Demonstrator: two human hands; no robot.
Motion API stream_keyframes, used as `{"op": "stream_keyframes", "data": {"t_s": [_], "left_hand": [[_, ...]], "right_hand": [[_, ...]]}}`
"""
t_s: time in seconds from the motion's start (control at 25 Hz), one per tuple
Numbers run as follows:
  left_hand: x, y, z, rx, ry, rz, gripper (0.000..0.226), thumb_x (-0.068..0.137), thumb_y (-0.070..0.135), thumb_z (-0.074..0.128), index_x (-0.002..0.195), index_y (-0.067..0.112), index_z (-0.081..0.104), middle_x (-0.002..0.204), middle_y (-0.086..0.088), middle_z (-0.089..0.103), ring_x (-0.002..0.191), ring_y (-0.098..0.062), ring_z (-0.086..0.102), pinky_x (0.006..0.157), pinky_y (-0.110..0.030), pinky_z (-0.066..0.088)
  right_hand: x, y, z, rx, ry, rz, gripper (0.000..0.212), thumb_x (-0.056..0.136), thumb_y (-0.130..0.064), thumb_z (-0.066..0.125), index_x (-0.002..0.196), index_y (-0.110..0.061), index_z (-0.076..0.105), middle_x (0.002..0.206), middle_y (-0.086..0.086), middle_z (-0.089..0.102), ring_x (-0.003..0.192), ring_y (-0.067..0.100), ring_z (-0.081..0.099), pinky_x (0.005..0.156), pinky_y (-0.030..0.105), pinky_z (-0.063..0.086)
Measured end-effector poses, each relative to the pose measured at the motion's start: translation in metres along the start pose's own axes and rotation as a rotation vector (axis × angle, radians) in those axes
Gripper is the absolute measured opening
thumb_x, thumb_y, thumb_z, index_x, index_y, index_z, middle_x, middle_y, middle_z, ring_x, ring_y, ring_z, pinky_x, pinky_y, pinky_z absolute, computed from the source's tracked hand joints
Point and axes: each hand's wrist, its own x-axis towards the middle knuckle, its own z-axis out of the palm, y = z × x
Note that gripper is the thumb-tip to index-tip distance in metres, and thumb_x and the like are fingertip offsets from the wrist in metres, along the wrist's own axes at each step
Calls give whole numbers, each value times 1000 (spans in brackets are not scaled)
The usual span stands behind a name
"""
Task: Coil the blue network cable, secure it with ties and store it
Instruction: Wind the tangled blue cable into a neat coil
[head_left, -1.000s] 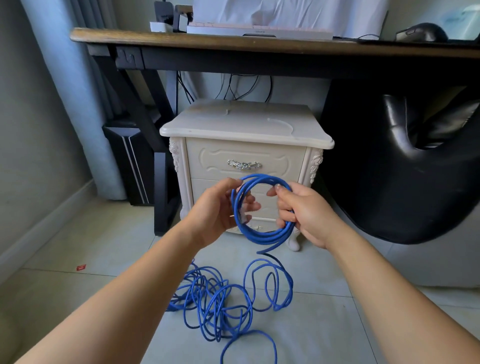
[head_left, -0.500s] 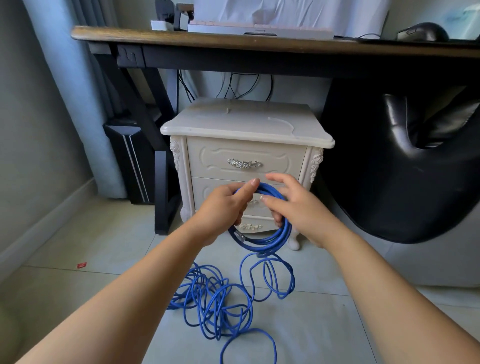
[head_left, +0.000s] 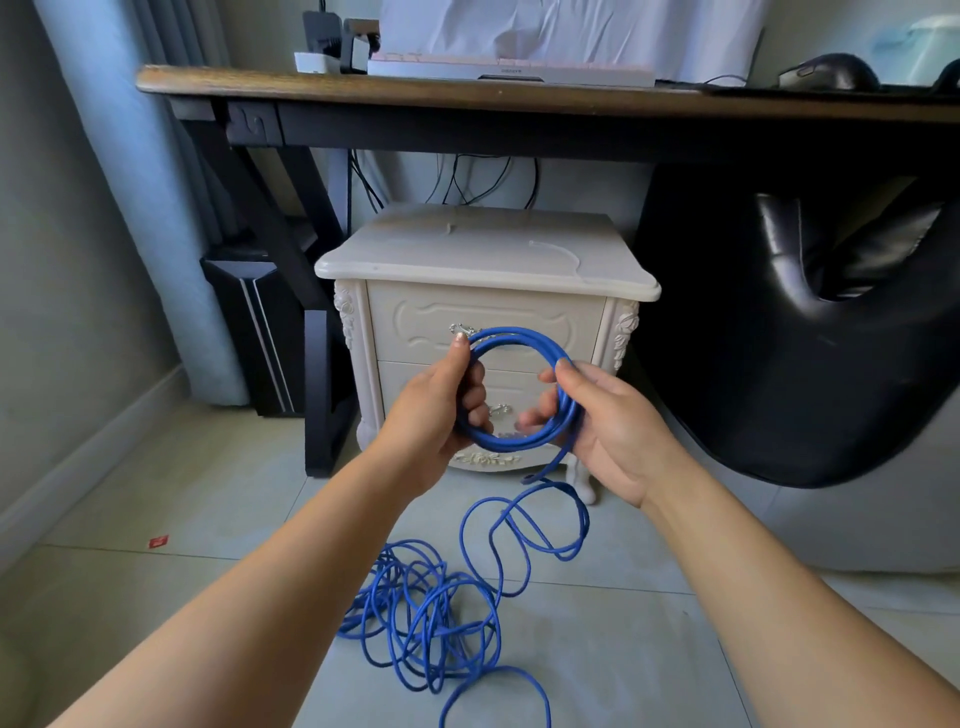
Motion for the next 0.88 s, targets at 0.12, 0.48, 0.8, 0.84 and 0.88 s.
{"op": "stream_keyframes", "data": {"t_s": [0.12, 0.48, 0.8, 0.84, 0.88], "left_hand": [[-4, 4, -6, -54, -144, -70, 36, 103, 35, 39, 88, 11, 60, 61, -1, 45, 50, -15, 48, 56, -27, 47], [-8, 3, -11, 627, -236, -25, 38, 98, 47, 48, 84, 13, 57, 55, 7, 37, 45, -10, 34, 51, -28, 42], [-7, 7, -11, 466, -51, 155, 41, 100, 43, 47, 71, 14, 52, 53, 10, 30, 48, -11, 21, 47, -27, 18], [-7, 8, -13, 412, -9, 158, 41, 100, 43, 46, 69, 16, 48, 51, 11, 30, 47, -10, 21, 46, -25, 18], [-7, 10, -14, 363, 28, 156, 42, 100, 44, 45, 68, 17, 44, 50, 12, 30, 46, -9, 22, 45, -24, 19]], "right_hand": [[3, -1, 3, 50, 21, -19, 21, 103, -20, 41, 92, -7, 53, 54, -4, 35, 43, 11, 35, 56, 33, 54], [-2, -2, 14, -950, -147, 30, 16, 102, -27, 44, 107, -19, 56, 56, -9, 42, 36, 4, 44, 71, 48, 59], [-5, -4, 7, -426, -134, 81, 20, 95, -14, 57, 113, -8, 59, 76, 4, 65, 75, 21, 65, 80, 37, 55], [-7, -1, 4, -456, -151, 138, 17, 94, -17, 58, 110, -10, 62, 85, 5, 71, 88, 23, 69, 89, 38, 53], [-9, 2, 2, -495, -171, 191, 15, 93, -20, 59, 106, -14, 63, 94, 7, 74, 97, 24, 70, 95, 38, 50]]}}
